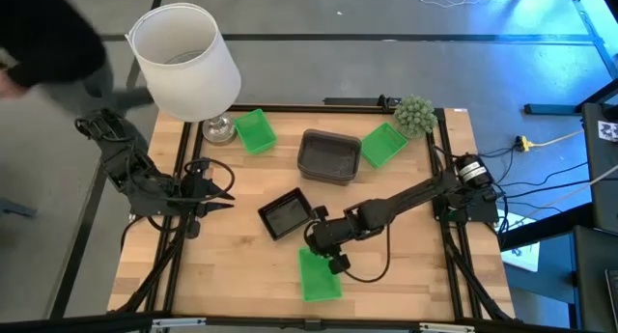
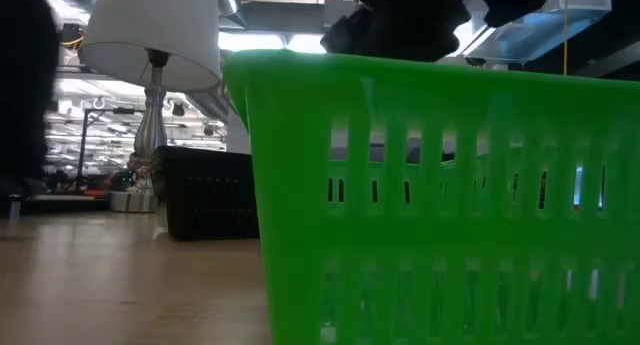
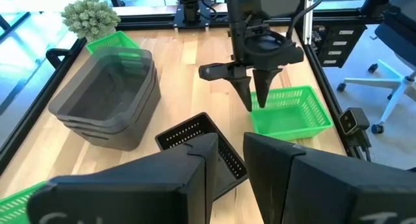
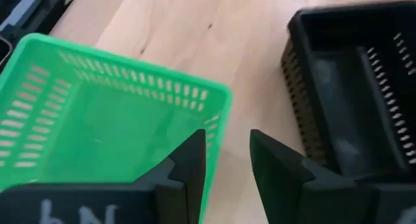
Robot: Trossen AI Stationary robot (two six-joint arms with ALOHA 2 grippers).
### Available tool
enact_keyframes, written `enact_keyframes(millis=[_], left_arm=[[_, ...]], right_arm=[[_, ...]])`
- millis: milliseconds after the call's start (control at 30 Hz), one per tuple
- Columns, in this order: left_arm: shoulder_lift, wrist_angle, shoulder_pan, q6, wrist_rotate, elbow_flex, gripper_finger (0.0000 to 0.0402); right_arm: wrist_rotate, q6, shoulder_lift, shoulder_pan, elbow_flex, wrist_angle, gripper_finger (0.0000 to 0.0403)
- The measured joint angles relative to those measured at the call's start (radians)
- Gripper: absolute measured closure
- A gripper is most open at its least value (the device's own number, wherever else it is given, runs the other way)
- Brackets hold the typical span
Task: Stack baskets by color
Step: Move the bottom green basket to the top of the table
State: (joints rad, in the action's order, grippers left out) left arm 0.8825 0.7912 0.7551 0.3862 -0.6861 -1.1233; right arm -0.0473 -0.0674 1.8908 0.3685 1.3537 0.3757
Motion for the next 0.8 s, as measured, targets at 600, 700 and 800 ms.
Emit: enact_keyframes(millis=[600,700,800], left_arm=[[0.0,0.0,0.0,0.005,0.0,0.0,0.0335],[0.0,0.0,0.0,0.005,0.0,0.0,0.0335],[0.0,0.0,0.0,0.005,0.0,0.0,0.0335]], right_arm=[[0.015,0.01,0.077,-0.001,0.0,0.041,0.0284],[0.015,0.01,0.093,-0.001,0.0,0.049,0.0284],[0.015,0.012,0.113,-0.001,0.0,0.046,0.0284]])
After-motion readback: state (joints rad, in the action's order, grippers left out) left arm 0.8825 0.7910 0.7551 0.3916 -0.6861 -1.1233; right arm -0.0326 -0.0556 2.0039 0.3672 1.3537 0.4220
